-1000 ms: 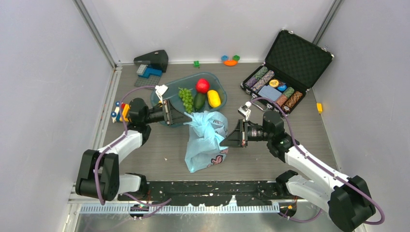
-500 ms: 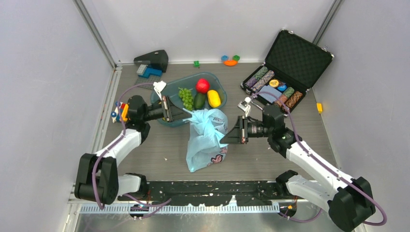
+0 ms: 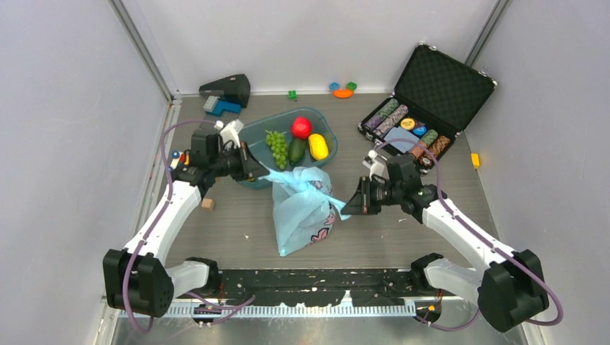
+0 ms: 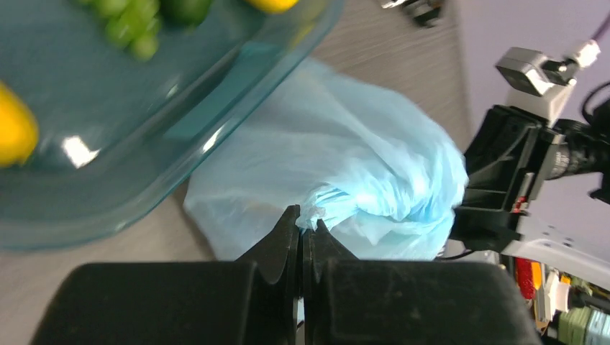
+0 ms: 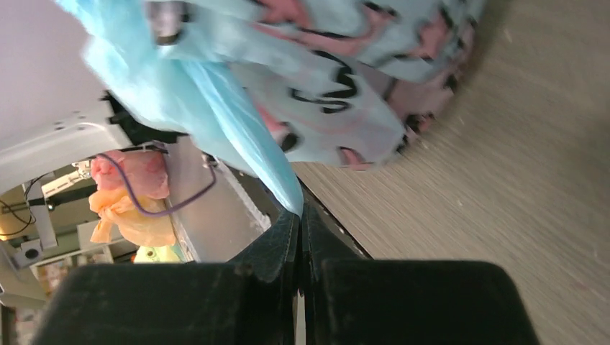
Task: Place the fake fruits into the plastic bag and tie a complex knot
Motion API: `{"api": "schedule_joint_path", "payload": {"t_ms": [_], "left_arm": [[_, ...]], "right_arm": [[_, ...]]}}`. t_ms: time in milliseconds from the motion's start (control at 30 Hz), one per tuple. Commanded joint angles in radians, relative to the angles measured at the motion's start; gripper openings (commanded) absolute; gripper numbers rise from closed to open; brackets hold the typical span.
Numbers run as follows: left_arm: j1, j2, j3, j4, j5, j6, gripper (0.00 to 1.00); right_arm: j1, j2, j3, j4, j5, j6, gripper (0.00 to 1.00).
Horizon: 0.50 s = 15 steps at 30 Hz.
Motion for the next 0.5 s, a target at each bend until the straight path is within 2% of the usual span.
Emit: {"api": "schedule_joint_path", "payload": {"t_ms": [0,133,233,333,467], "left_arm": [[0.022,-0.012,-0.04,-0.17,-0.331,0.112,0.0],[0.024,-0.02,-0.047,-0.196,-0.403,0.134,0.0],[0.024,-0.031,-0.022,-0.172,-0.321,0.131,0.0],[0.022,-0.061,0.008,-0.142,-0.246,0.106,0.0],[0.023,-0.102,0.02,-0.12,-0.236,0.088,0.0]], "right_arm": [[-0.026,0.024,-0.149,-0.023,0.008,0.01,0.05],[-0.035,0.036,-0.193,0.022,-0.005,0.038,0.05],[-0.036,0.008,-0.134,-0.007,0.022,0.018,0.05],[-0.036,-0.015,-0.006,-0.126,0.097,-0.039,0.05],[-0.042,-0.039,0.065,-0.191,0.148,-0.087,0.05]]}}
